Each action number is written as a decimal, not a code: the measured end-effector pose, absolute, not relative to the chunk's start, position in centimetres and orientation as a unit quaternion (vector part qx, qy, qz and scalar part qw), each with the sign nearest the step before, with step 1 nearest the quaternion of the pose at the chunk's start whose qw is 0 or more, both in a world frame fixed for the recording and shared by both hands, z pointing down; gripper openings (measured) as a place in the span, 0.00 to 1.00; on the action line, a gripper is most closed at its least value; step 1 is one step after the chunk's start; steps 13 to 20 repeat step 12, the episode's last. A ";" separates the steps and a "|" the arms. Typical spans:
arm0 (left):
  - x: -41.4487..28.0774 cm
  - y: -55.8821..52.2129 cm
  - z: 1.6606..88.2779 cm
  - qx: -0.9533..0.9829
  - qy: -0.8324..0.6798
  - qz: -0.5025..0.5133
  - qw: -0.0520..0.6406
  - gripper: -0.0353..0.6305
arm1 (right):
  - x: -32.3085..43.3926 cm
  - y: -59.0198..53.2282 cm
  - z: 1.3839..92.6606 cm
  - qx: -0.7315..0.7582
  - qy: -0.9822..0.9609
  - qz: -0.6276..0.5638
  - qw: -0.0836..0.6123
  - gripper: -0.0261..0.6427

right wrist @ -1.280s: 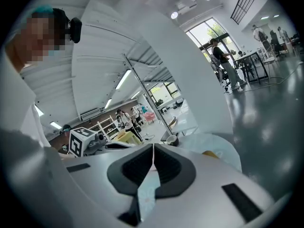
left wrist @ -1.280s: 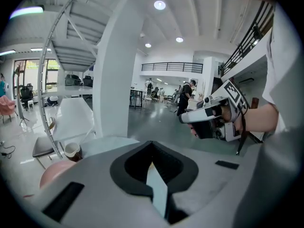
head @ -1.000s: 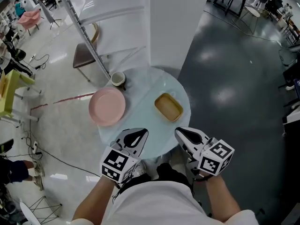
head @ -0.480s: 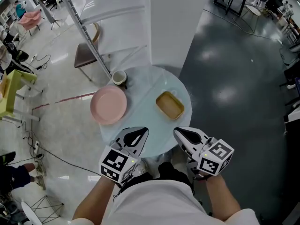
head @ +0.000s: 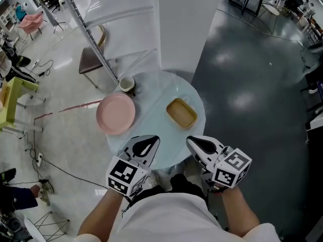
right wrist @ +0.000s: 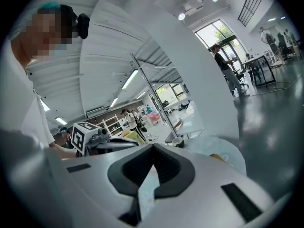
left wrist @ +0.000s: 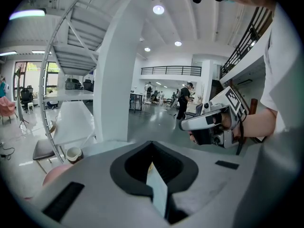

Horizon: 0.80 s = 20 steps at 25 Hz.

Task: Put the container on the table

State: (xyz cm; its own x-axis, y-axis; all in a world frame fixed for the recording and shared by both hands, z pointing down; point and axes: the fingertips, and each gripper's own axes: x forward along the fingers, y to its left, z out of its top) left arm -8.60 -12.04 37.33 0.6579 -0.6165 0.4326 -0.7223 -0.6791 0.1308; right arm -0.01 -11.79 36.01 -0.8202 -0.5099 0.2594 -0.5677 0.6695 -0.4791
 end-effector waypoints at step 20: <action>-8.0 -12.4 37.7 0.901 -0.364 0.184 0.148 0.09 | 0.3 -12.1 36.3 0.291 -0.914 0.276 0.056 0.07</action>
